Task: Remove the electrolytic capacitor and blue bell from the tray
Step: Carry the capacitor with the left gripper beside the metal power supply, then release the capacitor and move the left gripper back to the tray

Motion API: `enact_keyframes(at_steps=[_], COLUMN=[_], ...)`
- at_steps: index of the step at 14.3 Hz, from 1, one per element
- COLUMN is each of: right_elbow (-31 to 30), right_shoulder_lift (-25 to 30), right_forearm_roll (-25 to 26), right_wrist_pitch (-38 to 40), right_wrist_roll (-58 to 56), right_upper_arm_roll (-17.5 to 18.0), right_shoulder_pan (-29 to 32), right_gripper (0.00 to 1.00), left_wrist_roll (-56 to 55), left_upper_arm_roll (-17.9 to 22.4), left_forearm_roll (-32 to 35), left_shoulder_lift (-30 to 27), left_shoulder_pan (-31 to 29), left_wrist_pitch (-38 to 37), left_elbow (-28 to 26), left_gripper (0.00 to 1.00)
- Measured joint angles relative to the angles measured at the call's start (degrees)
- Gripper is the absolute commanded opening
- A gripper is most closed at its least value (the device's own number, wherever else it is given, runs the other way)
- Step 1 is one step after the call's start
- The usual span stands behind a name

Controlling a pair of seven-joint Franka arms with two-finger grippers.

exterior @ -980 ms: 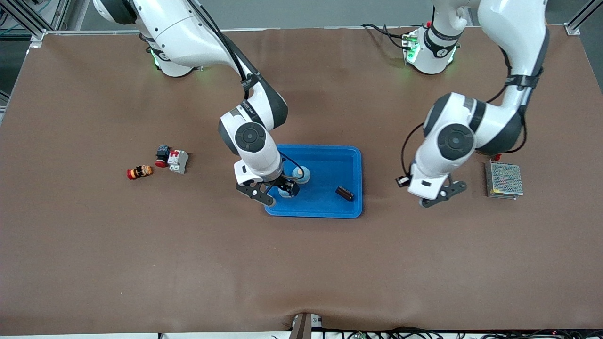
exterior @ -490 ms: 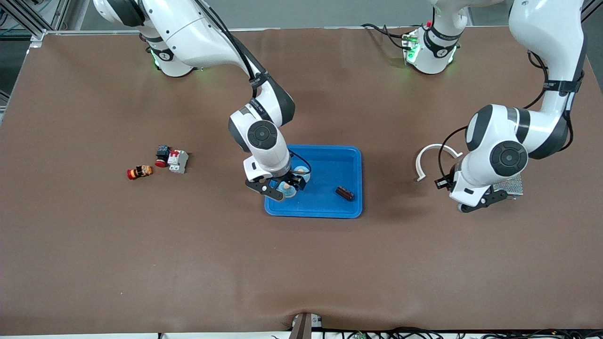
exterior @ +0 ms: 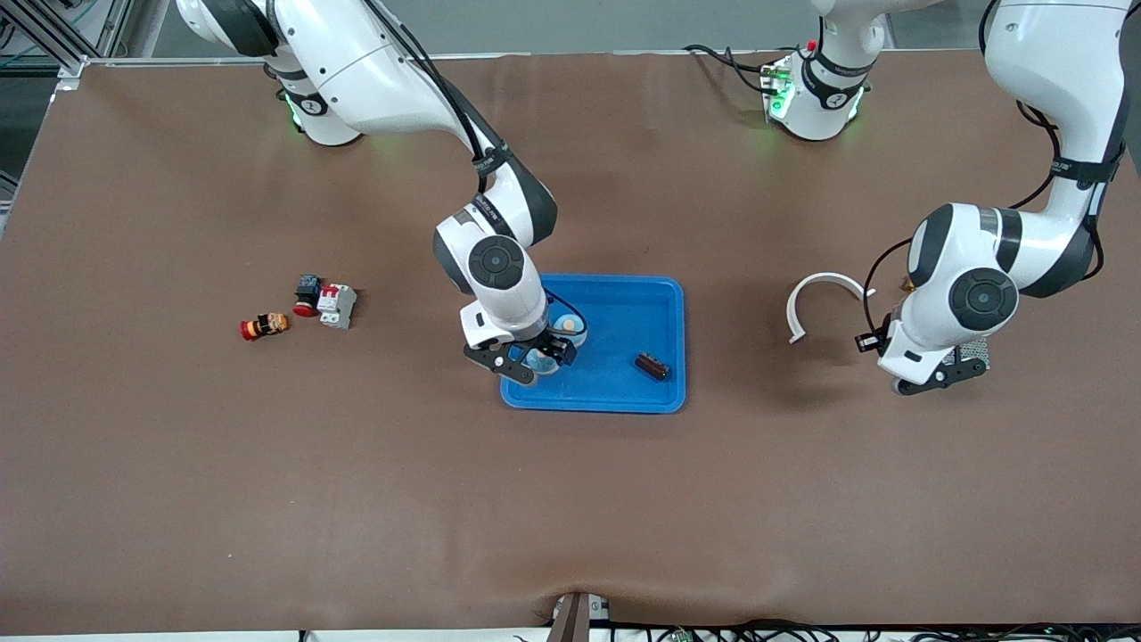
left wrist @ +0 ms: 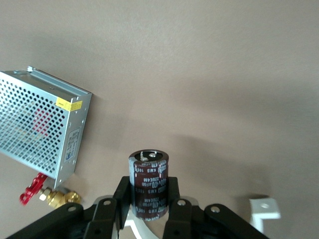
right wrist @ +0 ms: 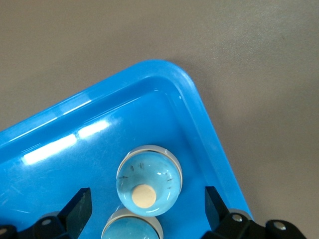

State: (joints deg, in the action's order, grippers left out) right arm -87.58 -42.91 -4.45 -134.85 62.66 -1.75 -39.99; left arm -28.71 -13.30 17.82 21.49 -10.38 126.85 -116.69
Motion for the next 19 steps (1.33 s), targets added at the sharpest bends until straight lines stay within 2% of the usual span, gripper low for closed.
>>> enact_keyframes(at_steps=[6, 12, 13, 14, 15, 16, 19], right_elbow=[0.1, 1.3, 1.4, 1.5, 1.7, 2.1, 3.1], right_shoulder_lift=[-1.3, -2.6, -2.7, -2.9, -3.2, -3.5, -4.6], right_forearm_roll=[0.0, 0.0, 0.0, 0.0, 0.0, 0.0, 0.0], right_wrist_pitch=[-2.1, -2.3, -2.3, -2.3, -2.3, -2.3, -2.3], right_wrist_roll=[0.0, 0.0, 0.0, 0.0, 0.0, 0.0, 0.0], right_upper_arm_roll=[-0.4, -0.4, -0.3, -0.3, -0.3, -0.2, -0.1], right_shoulder_pan=[0.1, 0.1, 0.1, 0.0, 0.0, -0.1, -0.2], right_gripper=[1.00, 1.00, 1.00, 1.00, 1.00, 1.00, 1.00], left_wrist_roll=[0.5, 0.5, 0.5, 0.5, 0.5, 0.5, 0.5], left_upper_arm_roll=[0.0, 0.0, 0.0, -0.1, -0.1, -0.1, -0.1], left_forearm_roll=[5.2, 5.5, 5.9, 6.2, 6.4, 6.5, 6.8], left_shoulder_lift=[1.0, 4.1, 4.5, 4.6, 4.6, 4.6, 4.7], left_shoulder_pan=[-2.9, -3.0, -3.0, -3.0, -3.0, -3.0, -3.1], left_wrist_pitch=[7.0, 8.1, 8.1, 8.1, 8.1, 8.1, 8.2], left_elbow=[-4.9, -5.3, -5.3, -5.3, -5.3, -5.3, -5.1], left_gripper=[0.00, 0.00, 0.03, 0.27, 0.56, 1.00, 1.00])
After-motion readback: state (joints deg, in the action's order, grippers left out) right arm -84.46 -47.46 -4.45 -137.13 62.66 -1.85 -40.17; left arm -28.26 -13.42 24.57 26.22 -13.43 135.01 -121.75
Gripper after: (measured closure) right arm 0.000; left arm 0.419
